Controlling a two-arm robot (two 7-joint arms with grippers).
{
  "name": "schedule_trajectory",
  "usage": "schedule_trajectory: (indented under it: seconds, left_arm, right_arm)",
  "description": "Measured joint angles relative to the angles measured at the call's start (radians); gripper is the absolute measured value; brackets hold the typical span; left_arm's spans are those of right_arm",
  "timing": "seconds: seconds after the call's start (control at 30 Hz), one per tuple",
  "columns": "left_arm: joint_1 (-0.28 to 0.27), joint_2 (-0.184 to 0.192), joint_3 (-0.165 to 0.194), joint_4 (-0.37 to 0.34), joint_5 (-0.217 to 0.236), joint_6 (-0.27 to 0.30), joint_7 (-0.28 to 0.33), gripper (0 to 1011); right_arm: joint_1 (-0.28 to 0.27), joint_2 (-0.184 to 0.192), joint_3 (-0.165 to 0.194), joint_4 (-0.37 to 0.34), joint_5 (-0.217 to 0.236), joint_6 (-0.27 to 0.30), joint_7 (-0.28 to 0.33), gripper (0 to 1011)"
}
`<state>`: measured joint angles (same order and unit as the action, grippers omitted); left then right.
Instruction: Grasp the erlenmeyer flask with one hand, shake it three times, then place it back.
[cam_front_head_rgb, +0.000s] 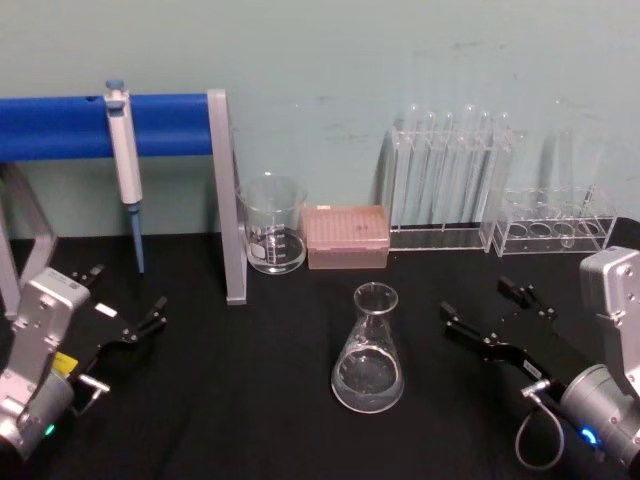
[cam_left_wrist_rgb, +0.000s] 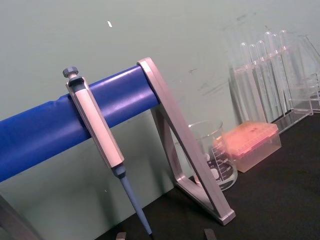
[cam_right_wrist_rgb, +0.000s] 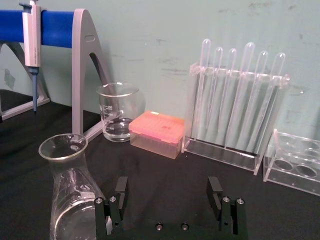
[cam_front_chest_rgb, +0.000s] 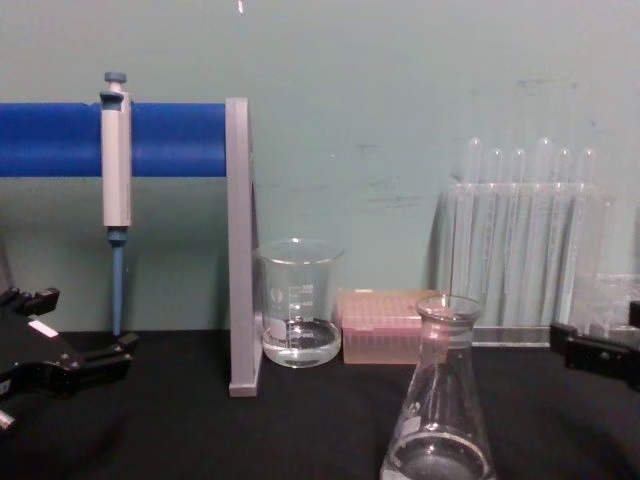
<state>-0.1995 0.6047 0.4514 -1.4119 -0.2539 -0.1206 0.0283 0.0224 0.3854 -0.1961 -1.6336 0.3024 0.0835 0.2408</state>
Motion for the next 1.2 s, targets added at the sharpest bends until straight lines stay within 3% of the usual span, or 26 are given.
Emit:
schedule_trajectory:
  seconds: [0.6,1.2]
  left_arm:
    - [0.000,0.000,0.000,0.000,0.000,0.000,0.000,1001]
    - [0.000,0.000,0.000,0.000,0.000,0.000,0.000,1001]
  right_arm:
    - [0.042,-0.045,-0.019,0.091,-0.032,0.005,0.025,1000]
    - [0.044,-0.046,-0.020,0.095,-0.036,0.010,0.028,1000]
